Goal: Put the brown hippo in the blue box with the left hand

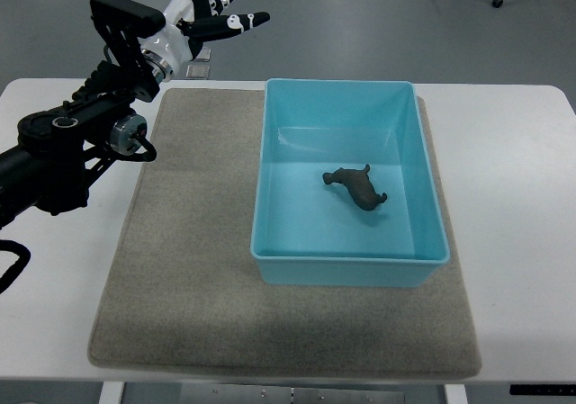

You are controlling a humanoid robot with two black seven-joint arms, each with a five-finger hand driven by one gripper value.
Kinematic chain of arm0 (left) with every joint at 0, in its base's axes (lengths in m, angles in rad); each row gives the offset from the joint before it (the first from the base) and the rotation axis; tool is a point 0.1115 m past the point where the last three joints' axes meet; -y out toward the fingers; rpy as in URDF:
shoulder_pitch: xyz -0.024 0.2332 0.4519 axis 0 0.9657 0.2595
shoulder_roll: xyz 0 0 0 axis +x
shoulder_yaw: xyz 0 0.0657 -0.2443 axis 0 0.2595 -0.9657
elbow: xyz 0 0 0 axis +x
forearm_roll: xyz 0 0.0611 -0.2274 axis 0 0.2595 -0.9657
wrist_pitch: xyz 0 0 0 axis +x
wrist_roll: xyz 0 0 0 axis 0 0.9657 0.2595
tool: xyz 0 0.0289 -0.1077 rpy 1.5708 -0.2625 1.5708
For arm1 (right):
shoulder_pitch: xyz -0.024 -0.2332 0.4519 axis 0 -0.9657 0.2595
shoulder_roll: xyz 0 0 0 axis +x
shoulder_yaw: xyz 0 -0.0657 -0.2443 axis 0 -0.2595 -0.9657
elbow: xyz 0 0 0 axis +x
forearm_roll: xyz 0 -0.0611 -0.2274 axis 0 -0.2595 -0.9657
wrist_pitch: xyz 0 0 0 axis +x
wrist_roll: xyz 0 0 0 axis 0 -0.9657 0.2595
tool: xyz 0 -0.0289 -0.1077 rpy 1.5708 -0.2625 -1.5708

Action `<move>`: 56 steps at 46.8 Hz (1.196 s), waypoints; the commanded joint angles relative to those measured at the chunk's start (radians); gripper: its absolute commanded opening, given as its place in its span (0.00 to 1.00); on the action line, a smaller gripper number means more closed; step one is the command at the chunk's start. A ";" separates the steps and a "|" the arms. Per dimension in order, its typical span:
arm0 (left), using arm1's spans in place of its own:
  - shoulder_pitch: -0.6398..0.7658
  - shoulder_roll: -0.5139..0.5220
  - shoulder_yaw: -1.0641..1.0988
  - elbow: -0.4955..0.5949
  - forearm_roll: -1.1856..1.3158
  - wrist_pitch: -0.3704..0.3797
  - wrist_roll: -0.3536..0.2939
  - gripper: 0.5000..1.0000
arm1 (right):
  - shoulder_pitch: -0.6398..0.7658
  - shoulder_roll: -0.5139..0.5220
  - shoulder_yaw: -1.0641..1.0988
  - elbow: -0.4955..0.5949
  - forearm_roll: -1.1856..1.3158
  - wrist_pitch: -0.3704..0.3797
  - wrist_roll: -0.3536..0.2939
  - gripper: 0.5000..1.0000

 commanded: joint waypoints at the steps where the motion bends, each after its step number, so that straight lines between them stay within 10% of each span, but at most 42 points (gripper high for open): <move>1: 0.003 0.001 -0.003 0.097 -0.093 -0.120 0.000 0.99 | 0.000 0.000 0.000 0.000 0.000 0.000 0.000 0.87; 13: 0.001 0.000 -0.008 0.246 -0.142 -0.240 0.020 0.99 | 0.000 0.000 0.000 0.000 0.000 0.000 -0.001 0.87; 28: -0.020 0.003 -0.037 0.312 -0.340 -0.186 0.298 0.99 | 0.000 0.000 0.000 0.001 0.000 0.000 0.000 0.87; 56: 0.064 0.006 -0.204 0.329 -0.423 -0.249 0.310 0.99 | 0.000 0.000 0.000 0.000 0.000 0.000 0.000 0.87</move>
